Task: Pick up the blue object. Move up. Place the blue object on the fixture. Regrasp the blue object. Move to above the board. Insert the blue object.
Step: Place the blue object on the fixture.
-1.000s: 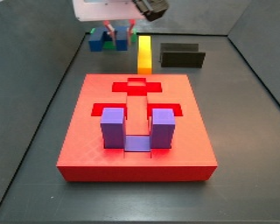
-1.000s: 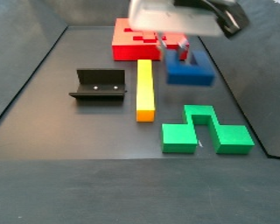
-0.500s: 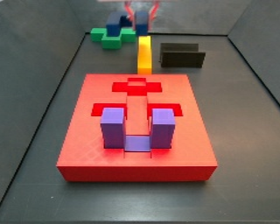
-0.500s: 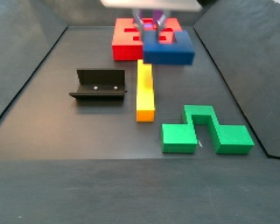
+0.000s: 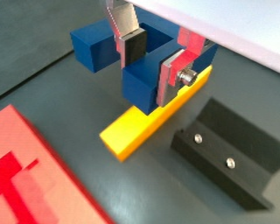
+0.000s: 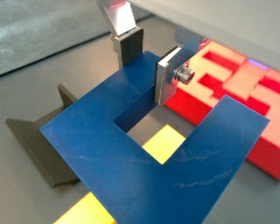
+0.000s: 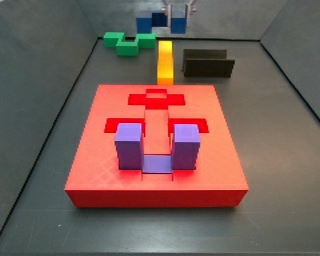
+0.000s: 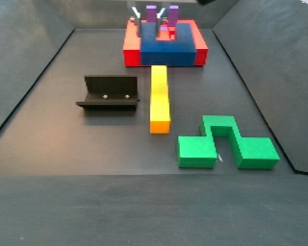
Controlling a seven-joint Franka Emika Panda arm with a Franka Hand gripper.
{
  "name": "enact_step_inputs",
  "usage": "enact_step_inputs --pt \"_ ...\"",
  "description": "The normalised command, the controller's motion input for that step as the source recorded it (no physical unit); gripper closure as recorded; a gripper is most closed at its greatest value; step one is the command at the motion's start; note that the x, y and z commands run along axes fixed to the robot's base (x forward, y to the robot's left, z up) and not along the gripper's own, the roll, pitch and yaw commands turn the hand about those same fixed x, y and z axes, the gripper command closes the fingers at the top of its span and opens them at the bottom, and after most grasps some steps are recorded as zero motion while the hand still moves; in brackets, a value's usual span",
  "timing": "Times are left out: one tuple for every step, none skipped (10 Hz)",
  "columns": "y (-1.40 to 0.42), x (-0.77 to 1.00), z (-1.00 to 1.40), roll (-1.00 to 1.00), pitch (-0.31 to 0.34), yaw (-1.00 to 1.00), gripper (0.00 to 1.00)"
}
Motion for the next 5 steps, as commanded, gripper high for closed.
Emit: enact_step_inputs --pt "0.07 0.72 0.0 -1.0 -0.086 -0.08 1.0" --pt "0.07 0.75 0.0 -1.0 -0.017 -0.08 1.0" --pt "0.05 0.77 0.0 -1.0 0.0 -0.13 1.0" --pt "0.05 0.78 0.0 -1.0 0.0 -0.13 1.0" --pt "0.1 0.82 0.0 -0.79 0.043 -0.16 1.0"
